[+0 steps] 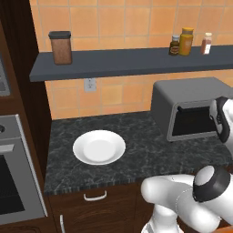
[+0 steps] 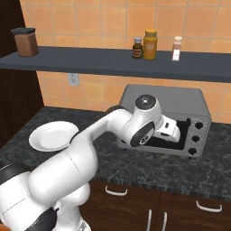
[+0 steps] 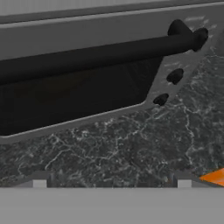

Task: Pick up the kebab skewer and baguette bread, and place them inside the toaster oven. Close the toaster oven door and start by setting the timer.

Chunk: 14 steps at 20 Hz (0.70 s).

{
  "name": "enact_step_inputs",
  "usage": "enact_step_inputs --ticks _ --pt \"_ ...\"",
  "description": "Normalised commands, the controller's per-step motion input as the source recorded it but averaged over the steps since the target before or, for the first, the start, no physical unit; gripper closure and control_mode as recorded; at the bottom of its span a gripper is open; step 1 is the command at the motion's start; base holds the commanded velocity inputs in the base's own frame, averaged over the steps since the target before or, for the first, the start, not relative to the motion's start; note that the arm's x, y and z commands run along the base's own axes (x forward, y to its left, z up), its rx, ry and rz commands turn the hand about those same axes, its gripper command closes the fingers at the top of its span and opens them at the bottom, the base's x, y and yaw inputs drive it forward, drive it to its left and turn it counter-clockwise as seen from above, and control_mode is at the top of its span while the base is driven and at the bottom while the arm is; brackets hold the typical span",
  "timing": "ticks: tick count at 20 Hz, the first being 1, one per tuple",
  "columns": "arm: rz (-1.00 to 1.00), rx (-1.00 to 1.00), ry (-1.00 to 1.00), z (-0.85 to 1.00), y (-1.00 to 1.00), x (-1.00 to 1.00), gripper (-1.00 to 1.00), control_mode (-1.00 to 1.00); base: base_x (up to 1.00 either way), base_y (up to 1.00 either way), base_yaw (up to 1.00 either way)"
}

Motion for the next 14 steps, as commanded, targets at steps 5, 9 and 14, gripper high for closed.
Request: enact_step_inputs --ticks 5,9,14 --pt "0.07 -0.01 -0.24 0.0 -0.5 0.0 -1.0 -1.0 0.0 0.0 0.0" --pt "0.13 0.0 -0.33 -0.09 -0.34 -0.01 -1.0 -1.0 0.0 0.0 0.0" --pt "0.14 -0.04 -0.22 -0.01 -0.38 0.0 -1.0 -1.0 0.0 0.0 0.0"
